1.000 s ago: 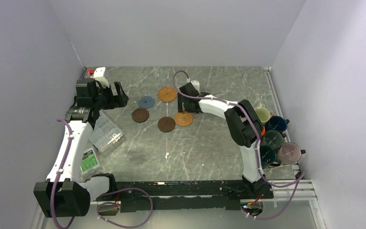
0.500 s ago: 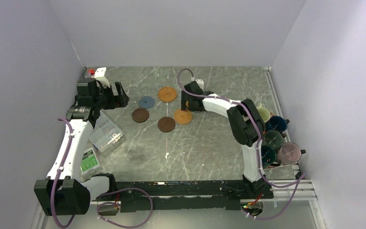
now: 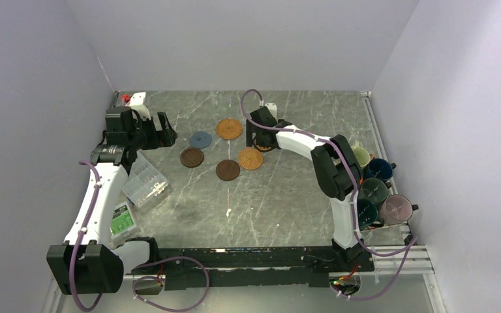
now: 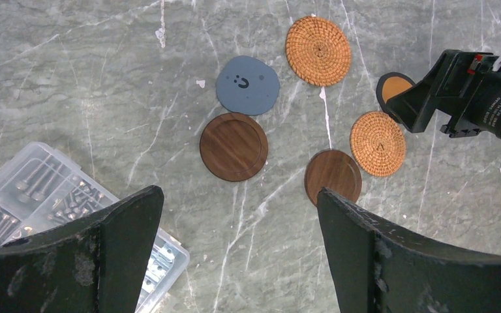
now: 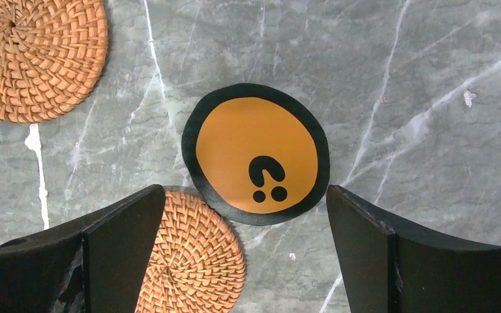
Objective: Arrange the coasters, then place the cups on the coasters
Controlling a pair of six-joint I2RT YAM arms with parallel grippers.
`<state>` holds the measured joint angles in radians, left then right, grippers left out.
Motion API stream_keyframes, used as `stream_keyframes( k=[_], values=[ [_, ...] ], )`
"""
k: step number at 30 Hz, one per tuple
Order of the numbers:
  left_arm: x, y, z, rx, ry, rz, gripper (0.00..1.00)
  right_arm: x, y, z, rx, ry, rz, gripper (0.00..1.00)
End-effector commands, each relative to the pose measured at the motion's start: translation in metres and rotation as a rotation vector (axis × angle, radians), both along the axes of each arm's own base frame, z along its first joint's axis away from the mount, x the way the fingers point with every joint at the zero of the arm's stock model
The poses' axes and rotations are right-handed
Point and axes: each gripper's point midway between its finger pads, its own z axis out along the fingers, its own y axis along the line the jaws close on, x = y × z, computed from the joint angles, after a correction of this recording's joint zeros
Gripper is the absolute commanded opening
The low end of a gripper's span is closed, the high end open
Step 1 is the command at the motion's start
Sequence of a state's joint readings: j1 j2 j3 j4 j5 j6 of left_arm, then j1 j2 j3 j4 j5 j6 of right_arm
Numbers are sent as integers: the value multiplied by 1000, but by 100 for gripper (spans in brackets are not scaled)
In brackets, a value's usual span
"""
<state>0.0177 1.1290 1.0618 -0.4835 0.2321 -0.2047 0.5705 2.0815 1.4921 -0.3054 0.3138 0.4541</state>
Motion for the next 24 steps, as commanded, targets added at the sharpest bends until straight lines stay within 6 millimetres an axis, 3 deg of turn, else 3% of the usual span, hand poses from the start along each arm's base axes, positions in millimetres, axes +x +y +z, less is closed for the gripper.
stream_keyframes(
  k=[1,12,24],
  values=[
    [4,-7,8,-15,-26,-30,94,9,8,15,60,-44,-5,100],
    [4,-9,6,-26,-17,-37,94,15,-4,-2,-23,-11,-46,100],
    [5,-10,3,-32,-3,-41,94,11,-16,-24,11,44,-78,100]
  ],
)
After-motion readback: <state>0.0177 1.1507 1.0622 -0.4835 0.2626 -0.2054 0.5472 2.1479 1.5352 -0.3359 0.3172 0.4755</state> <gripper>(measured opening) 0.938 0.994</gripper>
